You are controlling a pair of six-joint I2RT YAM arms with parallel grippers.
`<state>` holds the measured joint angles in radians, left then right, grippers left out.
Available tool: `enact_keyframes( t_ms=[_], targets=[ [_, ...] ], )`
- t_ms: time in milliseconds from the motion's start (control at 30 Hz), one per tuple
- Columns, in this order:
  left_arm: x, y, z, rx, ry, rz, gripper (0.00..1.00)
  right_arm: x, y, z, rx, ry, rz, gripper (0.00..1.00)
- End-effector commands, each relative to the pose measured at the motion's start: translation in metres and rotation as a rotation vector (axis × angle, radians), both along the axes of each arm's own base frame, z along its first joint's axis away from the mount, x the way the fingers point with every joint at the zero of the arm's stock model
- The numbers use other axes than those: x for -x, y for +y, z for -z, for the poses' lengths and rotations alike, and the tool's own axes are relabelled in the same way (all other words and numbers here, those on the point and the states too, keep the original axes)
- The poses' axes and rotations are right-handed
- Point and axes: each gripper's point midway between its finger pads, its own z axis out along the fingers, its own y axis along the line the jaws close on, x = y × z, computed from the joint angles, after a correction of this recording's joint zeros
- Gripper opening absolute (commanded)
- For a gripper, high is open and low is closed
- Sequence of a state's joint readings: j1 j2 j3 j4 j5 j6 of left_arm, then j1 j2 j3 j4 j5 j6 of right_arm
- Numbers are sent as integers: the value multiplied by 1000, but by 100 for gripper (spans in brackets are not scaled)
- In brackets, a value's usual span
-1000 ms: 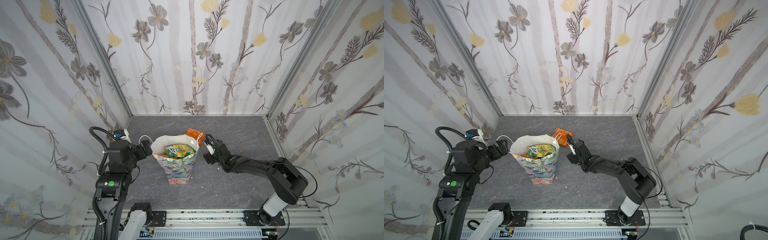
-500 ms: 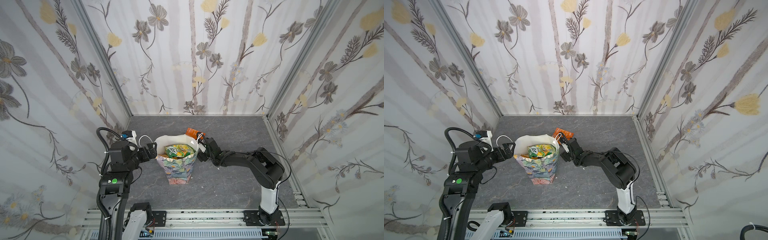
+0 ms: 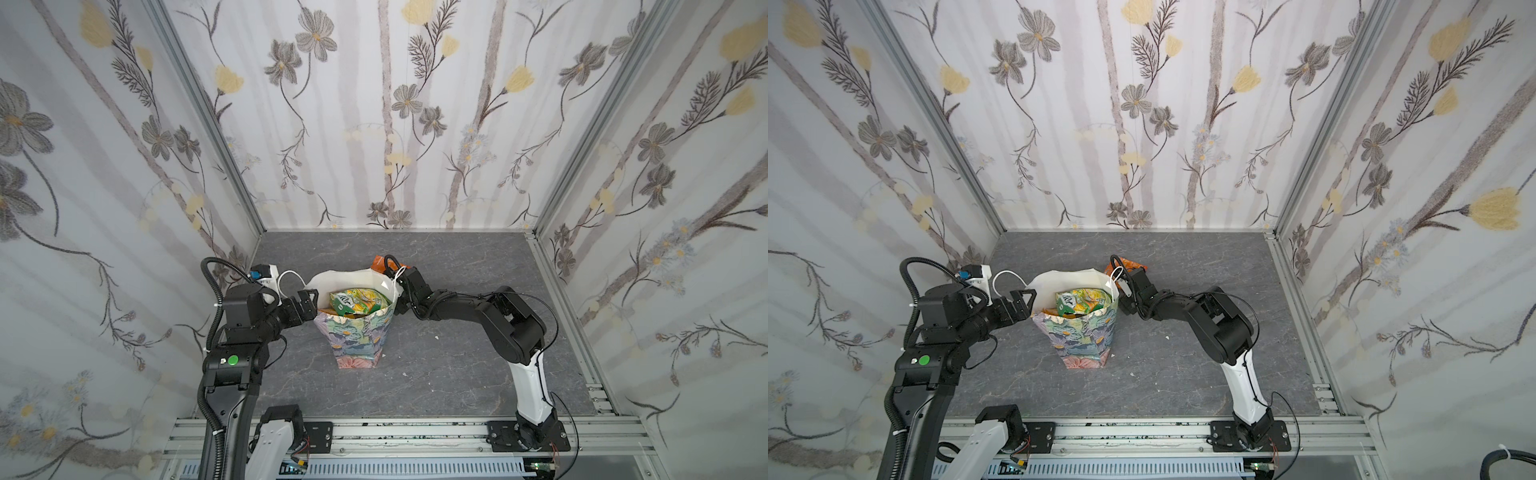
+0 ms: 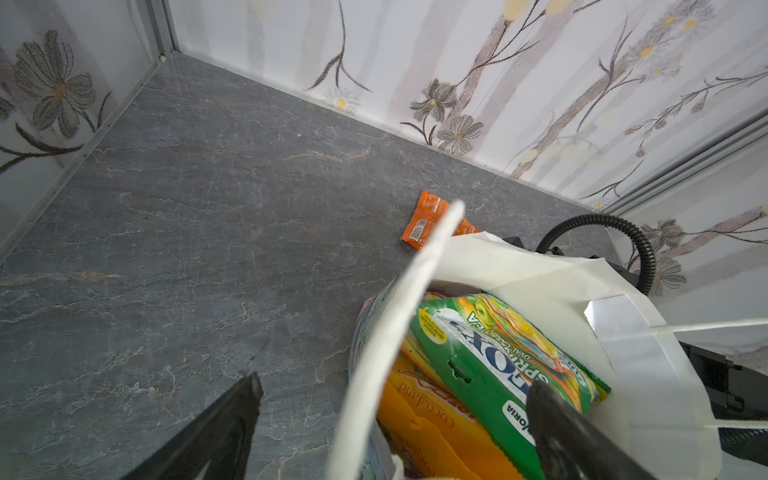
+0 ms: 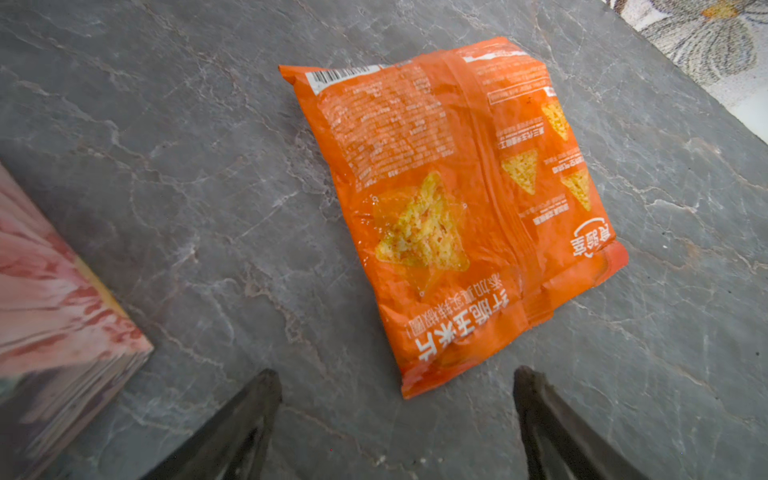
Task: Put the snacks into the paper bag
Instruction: 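Move the right gripper over the orange chip packet and lower onto it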
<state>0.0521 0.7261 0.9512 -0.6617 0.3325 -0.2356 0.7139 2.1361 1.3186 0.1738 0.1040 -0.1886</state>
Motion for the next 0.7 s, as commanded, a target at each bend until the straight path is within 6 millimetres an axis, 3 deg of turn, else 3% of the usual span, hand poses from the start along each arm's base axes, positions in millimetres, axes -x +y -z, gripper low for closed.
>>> enact_keyframes(
  t_ms=[0,267,667],
  targets=[
    [-5,4,-8,-16,-49,-17,100,-6,-2,6,62,-7,-14,87],
    [-5,6,-9,-23,-61,-30,100,-17,1,17,111,15,-17,83],
    [-3,6,-13,-26,-75,-30,100,-31,-1,27,150,42,12,61]
  ],
)
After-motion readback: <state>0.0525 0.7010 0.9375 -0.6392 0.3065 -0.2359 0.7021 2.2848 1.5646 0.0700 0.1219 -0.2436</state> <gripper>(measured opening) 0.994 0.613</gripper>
